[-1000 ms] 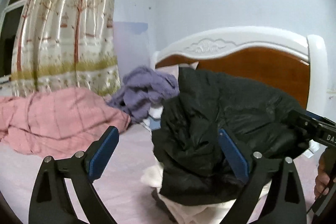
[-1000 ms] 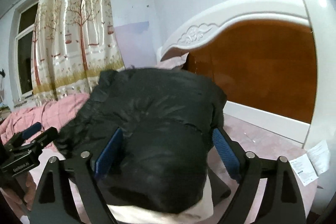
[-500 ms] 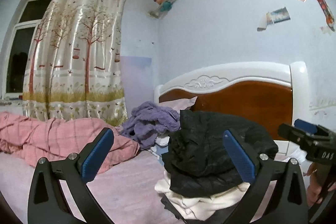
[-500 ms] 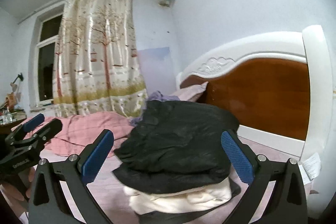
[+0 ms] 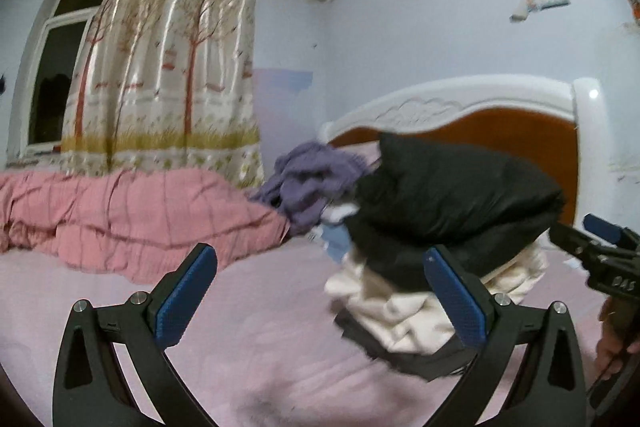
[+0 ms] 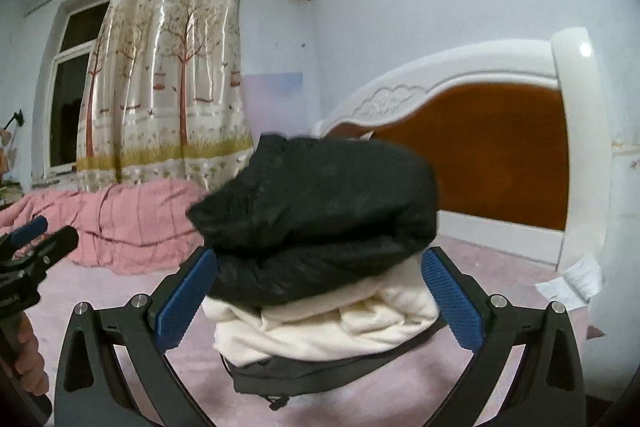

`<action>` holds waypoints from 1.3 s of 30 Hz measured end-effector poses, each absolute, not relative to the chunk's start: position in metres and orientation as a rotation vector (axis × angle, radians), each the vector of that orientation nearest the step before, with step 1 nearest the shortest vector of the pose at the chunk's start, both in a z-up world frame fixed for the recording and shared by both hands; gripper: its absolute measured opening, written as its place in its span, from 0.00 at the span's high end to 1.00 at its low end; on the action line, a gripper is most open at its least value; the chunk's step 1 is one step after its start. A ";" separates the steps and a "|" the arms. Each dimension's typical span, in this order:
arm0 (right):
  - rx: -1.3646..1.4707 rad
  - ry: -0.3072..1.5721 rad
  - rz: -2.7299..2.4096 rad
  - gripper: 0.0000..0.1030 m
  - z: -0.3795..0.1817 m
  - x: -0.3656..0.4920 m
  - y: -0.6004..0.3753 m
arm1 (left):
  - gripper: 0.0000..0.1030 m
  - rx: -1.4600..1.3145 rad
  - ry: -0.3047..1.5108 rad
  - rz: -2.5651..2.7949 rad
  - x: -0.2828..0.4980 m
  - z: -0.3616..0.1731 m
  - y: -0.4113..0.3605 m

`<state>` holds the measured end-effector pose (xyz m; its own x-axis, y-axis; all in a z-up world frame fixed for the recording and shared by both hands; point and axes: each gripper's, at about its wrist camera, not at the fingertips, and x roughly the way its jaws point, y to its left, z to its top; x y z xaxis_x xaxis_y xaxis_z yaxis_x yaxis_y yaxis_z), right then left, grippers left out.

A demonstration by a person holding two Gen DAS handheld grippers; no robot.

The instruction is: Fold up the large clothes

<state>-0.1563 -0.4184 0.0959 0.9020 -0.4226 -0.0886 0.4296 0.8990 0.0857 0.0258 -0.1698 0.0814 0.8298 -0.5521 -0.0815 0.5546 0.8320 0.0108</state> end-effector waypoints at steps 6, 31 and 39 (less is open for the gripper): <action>0.059 0.131 -0.449 0.01 0.058 -0.125 -0.417 | 0.00 0.044 0.094 -0.569 0.047 0.040 -0.184; 0.044 0.326 -0.480 0.01 0.013 -0.085 -0.418 | 0.00 0.140 0.176 -0.540 0.060 0.003 -0.209; -0.003 0.357 -0.520 0.01 0.012 -0.078 -0.410 | 0.00 0.138 0.176 -0.536 0.061 0.002 -0.212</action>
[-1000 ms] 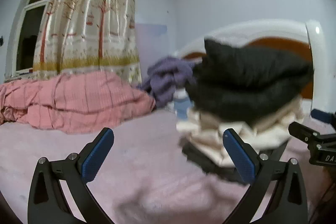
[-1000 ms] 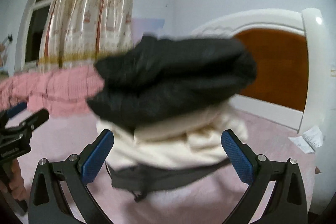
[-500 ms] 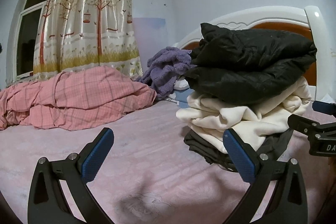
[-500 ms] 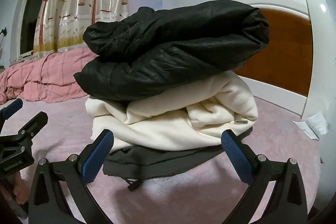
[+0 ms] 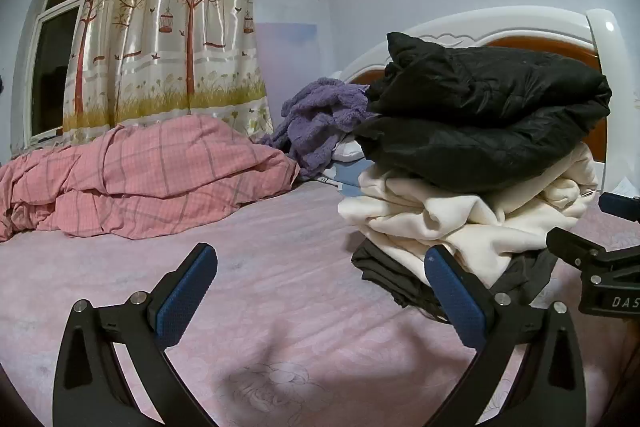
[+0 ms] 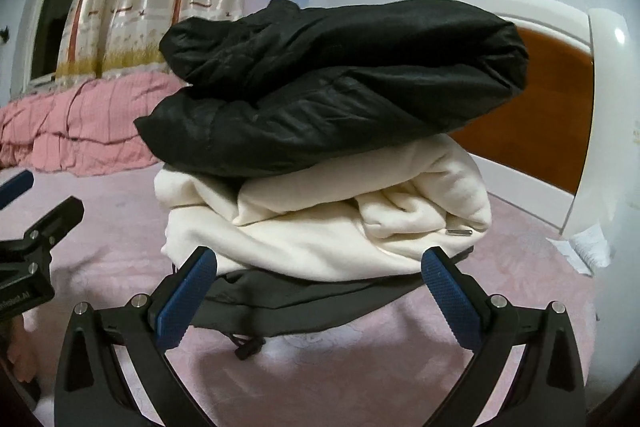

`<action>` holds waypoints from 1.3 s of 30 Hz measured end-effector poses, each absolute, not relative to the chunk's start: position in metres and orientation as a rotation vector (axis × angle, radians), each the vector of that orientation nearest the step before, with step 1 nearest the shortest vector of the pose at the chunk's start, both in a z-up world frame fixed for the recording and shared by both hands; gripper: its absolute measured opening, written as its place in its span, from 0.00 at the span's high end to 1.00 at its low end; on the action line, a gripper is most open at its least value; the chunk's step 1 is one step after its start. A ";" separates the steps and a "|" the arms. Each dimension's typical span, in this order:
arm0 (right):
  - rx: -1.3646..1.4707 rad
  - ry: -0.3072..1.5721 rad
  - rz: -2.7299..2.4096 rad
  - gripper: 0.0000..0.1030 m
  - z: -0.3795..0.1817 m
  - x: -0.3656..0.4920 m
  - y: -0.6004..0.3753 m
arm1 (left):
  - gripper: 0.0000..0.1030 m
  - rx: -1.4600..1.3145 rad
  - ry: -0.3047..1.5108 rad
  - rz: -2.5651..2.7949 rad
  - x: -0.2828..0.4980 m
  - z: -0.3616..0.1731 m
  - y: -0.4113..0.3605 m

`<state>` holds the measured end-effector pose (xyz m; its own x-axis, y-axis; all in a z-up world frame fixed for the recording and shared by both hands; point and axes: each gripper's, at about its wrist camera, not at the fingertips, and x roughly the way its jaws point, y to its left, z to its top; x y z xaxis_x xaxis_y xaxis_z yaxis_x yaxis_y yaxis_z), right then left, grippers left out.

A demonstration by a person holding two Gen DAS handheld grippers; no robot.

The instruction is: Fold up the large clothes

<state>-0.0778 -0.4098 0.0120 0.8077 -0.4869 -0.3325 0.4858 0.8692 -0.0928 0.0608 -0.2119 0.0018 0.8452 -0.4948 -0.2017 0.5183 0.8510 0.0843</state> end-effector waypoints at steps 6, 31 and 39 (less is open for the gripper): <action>0.031 0.346 -0.516 0.01 0.013 -0.081 -0.414 | 0.00 0.152 0.168 -0.519 0.060 0.001 -0.215; 0.067 0.327 -0.540 0.01 0.014 -0.091 -0.419 | 0.00 0.165 0.166 -0.513 0.058 0.003 -0.216; 0.081 0.327 -0.541 0.01 0.015 -0.091 -0.420 | 0.00 0.166 0.165 -0.512 0.058 0.003 -0.217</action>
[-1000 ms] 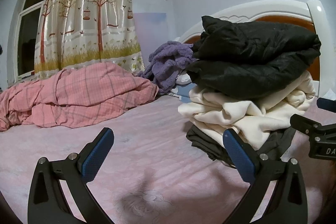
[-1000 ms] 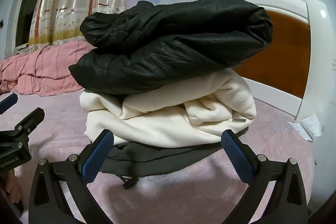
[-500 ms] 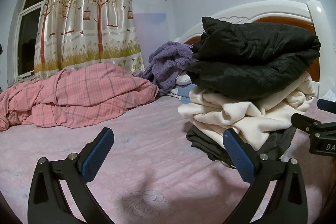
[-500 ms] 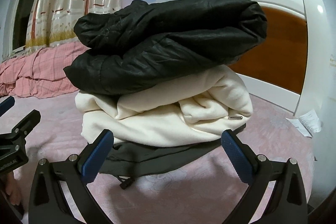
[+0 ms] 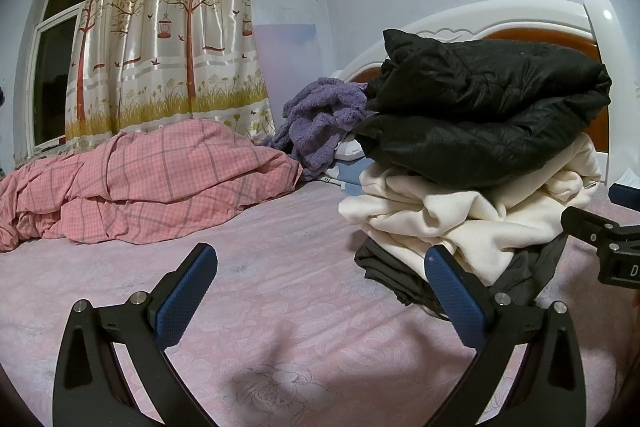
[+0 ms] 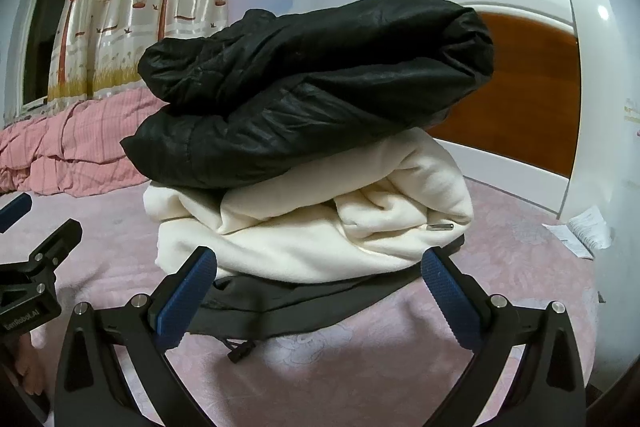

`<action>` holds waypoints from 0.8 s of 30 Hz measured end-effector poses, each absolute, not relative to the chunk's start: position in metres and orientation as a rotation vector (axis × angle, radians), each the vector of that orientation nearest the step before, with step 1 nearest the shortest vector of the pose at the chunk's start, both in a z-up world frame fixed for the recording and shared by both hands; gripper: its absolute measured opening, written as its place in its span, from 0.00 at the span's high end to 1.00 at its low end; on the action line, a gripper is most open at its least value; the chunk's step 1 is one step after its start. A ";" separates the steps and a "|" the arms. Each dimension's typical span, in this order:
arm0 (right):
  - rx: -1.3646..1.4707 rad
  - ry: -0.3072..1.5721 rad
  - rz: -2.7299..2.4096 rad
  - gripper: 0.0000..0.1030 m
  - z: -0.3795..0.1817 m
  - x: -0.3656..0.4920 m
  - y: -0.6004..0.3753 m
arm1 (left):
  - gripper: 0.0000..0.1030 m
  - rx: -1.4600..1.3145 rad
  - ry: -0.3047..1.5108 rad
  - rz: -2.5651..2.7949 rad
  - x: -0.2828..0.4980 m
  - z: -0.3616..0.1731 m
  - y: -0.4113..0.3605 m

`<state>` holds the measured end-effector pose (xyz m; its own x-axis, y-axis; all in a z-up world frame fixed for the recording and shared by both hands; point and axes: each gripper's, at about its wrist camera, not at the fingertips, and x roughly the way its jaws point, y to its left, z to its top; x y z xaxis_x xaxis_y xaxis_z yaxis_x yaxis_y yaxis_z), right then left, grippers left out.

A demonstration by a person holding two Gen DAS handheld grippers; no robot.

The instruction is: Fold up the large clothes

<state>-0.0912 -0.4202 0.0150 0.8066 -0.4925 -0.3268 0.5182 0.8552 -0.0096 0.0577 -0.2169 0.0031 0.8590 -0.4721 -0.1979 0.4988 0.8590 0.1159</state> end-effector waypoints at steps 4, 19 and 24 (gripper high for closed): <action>0.083 0.326 -0.541 0.01 0.014 -0.091 -0.421 | 0.00 0.169 0.165 -0.514 0.058 0.004 -0.216; 0.072 0.338 -0.557 0.01 0.013 -0.090 -0.416 | 0.00 0.164 0.153 -0.509 0.055 0.005 -0.216; 0.081 0.339 -0.557 0.01 0.015 -0.091 -0.418 | 0.00 0.173 0.133 -0.502 0.052 0.006 -0.215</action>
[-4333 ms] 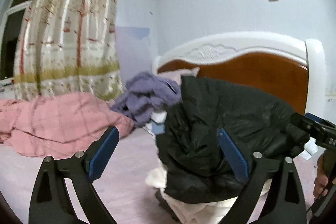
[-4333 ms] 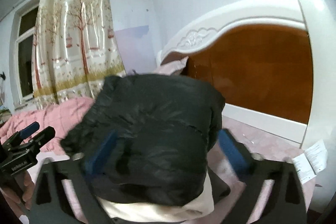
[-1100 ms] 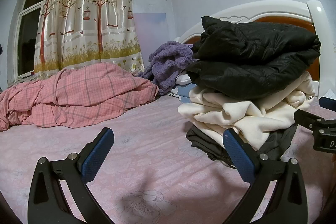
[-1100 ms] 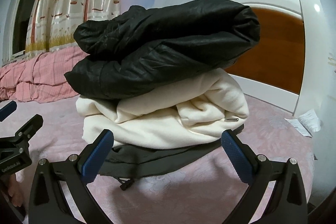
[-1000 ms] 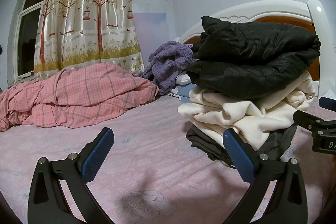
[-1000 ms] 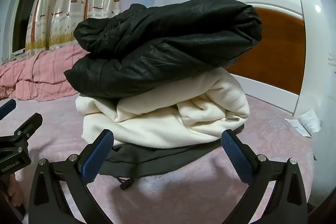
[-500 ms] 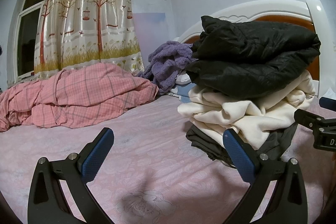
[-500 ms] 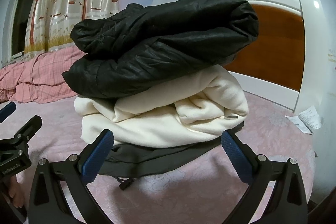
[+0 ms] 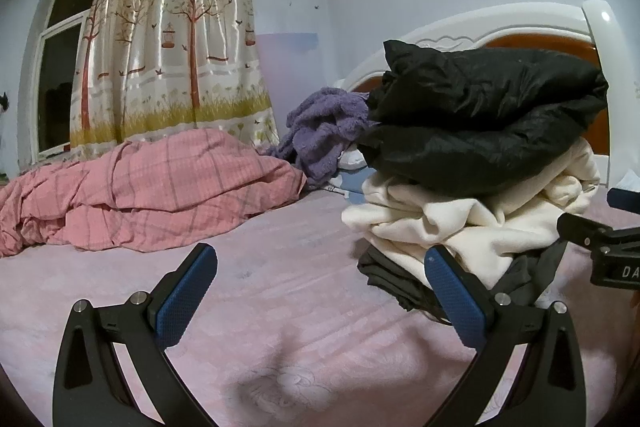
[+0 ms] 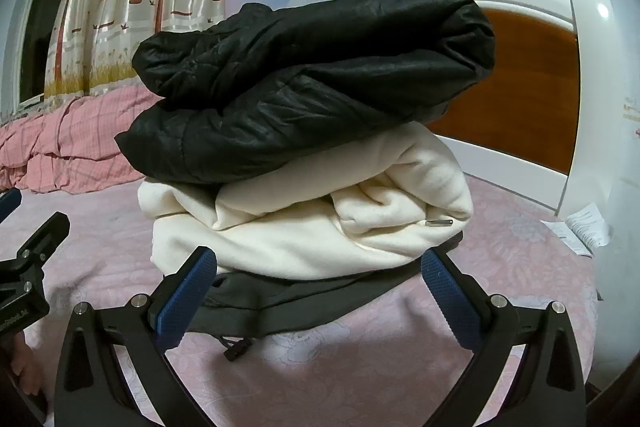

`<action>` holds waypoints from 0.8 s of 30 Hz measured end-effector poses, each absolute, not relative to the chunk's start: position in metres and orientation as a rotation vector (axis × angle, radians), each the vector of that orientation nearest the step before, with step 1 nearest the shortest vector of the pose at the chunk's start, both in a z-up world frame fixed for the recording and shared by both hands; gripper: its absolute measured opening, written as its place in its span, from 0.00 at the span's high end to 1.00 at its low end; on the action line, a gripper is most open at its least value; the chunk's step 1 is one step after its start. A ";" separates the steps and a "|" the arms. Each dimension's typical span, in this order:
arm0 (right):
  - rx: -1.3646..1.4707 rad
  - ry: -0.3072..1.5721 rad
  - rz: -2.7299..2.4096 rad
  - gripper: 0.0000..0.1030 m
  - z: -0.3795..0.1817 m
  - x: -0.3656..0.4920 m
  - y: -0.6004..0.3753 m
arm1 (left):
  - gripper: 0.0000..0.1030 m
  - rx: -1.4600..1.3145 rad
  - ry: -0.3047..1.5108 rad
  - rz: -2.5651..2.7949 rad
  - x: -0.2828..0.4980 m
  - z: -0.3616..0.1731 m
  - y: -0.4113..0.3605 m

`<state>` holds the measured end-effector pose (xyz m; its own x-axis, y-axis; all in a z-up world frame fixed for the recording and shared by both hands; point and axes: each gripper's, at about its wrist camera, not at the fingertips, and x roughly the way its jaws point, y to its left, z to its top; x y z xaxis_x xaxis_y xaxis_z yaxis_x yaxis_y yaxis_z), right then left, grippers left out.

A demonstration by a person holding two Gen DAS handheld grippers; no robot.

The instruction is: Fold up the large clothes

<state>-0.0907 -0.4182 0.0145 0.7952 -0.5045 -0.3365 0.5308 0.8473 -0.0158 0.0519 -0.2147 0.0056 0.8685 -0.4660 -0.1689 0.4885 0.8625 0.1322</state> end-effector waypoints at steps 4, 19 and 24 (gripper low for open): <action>0.088 0.333 -0.555 0.01 0.014 -0.092 -0.420 | 0.00 0.196 0.128 -0.502 0.051 0.005 -0.218; 0.104 0.334 -0.558 0.01 0.015 -0.095 -0.424 | 0.00 0.182 0.146 -0.502 0.055 0.005 -0.216; 0.105 0.335 -0.558 0.01 0.015 -0.095 -0.423 | 0.00 0.181 0.147 -0.503 0.055 0.004 -0.217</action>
<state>-0.0952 -0.4230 0.0147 0.7958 -0.5016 -0.3393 0.5355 0.8445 0.0075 0.0549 -0.2167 0.0045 0.8664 -0.4644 -0.1836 0.4902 0.8609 0.1358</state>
